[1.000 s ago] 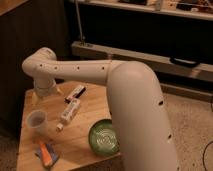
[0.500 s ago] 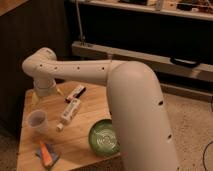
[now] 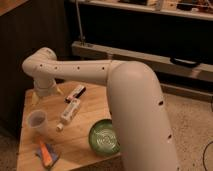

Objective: Move the arm in a circular motion

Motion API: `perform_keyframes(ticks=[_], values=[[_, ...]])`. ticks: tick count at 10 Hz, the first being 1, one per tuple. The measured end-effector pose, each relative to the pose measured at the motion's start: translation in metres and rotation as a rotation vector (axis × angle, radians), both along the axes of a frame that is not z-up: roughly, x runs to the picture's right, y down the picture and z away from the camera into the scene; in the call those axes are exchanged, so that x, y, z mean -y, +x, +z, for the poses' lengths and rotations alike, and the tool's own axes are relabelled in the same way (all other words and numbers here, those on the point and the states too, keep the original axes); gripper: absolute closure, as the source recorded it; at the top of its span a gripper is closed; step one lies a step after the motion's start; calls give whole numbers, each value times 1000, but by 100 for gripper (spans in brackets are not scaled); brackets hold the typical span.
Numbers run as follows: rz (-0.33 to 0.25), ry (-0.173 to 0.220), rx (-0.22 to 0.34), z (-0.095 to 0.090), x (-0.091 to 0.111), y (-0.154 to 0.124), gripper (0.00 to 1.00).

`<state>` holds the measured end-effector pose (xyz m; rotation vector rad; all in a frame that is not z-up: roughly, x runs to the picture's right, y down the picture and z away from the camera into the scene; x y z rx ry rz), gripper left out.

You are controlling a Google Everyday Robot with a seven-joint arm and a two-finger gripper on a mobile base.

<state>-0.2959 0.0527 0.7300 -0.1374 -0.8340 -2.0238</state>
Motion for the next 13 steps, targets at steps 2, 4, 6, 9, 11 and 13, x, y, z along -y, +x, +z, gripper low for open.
perform_keyframes(ticks=[2,4,6,9,11,13], values=[[0,0,0,0,0,0,20],[0,0,0,0,0,0,20],[0,0,0,0,0,0,20],[1,0,0,1,1,0,20],[-2,9,12,7,11,-1,20],[-6,16,12,13,21,-2,20]])
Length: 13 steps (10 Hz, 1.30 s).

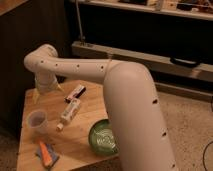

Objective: Move the arm in a circular motion

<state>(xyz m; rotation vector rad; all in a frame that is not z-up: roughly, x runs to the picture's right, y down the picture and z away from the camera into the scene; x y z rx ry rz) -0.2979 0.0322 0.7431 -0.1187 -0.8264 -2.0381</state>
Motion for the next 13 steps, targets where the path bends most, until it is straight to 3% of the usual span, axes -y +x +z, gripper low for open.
perform_keyframes(ticks=[3,5,7,9,10,13], values=[[8,8,-22,2,7,6,20],[49,46,-116,2,38,41,20],[103,72,-238,7,76,95,20],[160,84,-336,6,98,143,20],[212,92,-422,2,108,189,20],[304,90,-546,-15,101,247,20]])
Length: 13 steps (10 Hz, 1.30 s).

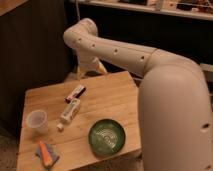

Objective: Move the arm in a circular motion

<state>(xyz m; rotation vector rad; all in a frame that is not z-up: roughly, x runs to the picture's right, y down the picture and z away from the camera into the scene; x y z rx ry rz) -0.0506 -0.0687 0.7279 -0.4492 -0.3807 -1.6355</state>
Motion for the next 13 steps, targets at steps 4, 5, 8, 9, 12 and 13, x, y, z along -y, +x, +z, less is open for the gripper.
perform_keyframes(ticks=[4,5,8,9,12,13], values=[[186,0,-156,-53,-64,69,20],[219,-4,-163,-63,-83,68,20],[255,-51,-140,-86,-145,37,20],[246,-63,-129,-86,-152,25,20],[228,-109,-79,-72,-150,-36,20],[224,-119,-52,-68,-146,-62,20]])
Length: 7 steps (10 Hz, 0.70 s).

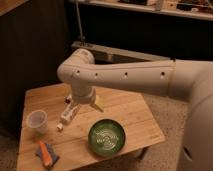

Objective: Move the arm in a circular motion

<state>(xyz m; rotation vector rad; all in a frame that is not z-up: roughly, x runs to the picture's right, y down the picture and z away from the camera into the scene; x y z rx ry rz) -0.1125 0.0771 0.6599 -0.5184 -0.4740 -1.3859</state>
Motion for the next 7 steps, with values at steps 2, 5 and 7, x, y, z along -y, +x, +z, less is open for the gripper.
perform_keyframes(ticks=[2,5,7], values=[[-7,-8,65,11,12,-48,20],[-95,18,144,39,42,-111,20],[-158,51,147,61,70,-125,20]])
